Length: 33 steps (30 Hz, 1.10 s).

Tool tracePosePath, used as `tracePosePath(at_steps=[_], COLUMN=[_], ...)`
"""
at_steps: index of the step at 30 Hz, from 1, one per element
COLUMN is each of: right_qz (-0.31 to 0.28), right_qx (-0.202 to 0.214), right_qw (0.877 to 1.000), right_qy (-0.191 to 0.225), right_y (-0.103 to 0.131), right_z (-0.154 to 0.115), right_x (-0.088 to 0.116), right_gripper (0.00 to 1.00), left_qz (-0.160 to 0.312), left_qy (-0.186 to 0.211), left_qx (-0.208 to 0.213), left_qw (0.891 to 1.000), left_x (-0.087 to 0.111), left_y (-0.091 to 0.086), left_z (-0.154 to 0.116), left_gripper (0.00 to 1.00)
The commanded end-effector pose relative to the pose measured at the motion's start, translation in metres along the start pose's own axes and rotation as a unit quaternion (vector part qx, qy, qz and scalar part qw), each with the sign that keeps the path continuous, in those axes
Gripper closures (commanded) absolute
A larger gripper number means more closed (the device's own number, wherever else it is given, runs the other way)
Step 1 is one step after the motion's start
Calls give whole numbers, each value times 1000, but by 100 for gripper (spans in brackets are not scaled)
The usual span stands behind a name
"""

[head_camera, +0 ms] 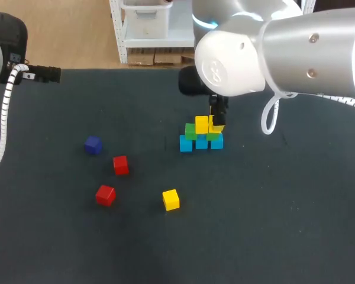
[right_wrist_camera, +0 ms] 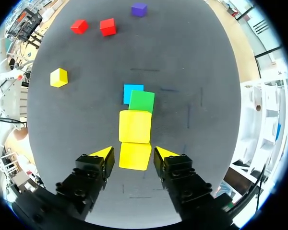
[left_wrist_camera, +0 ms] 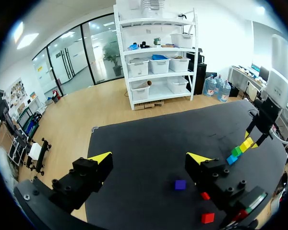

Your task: Place the blue cubes, place green cubes on the blue cubes, place the yellow cubes on the green cubes, then place the red cubes on the yellow cubes, and place purple cube on the red cubes.

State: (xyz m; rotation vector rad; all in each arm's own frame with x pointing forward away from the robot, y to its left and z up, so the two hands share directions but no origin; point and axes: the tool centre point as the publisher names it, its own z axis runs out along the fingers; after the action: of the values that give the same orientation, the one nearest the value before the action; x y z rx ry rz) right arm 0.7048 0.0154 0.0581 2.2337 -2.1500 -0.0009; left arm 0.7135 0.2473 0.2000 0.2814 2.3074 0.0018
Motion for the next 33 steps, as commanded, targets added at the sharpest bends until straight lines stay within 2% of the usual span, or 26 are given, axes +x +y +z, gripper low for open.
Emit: tracePosePath(at_steps=[1,13,33], right_qz=[5,32,23], right_qx=[4,1,-11], right_qw=[1000,999,1000], right_qy=[-4,-12,-18], right_y=[-1,-3,5], right_z=[-3,-5,-4], right_x=[7,24,16], right_gripper=[48,55,61], left_qz=[1,1,1], left_qy=[1,1,1], left_qx=[4,4,4], left_qw=[1000,1000,1000], left_x=[-1,-1,-1], left_y=[2,2,2], left_z=[0,0,0], left_gripper=[0,0,0])
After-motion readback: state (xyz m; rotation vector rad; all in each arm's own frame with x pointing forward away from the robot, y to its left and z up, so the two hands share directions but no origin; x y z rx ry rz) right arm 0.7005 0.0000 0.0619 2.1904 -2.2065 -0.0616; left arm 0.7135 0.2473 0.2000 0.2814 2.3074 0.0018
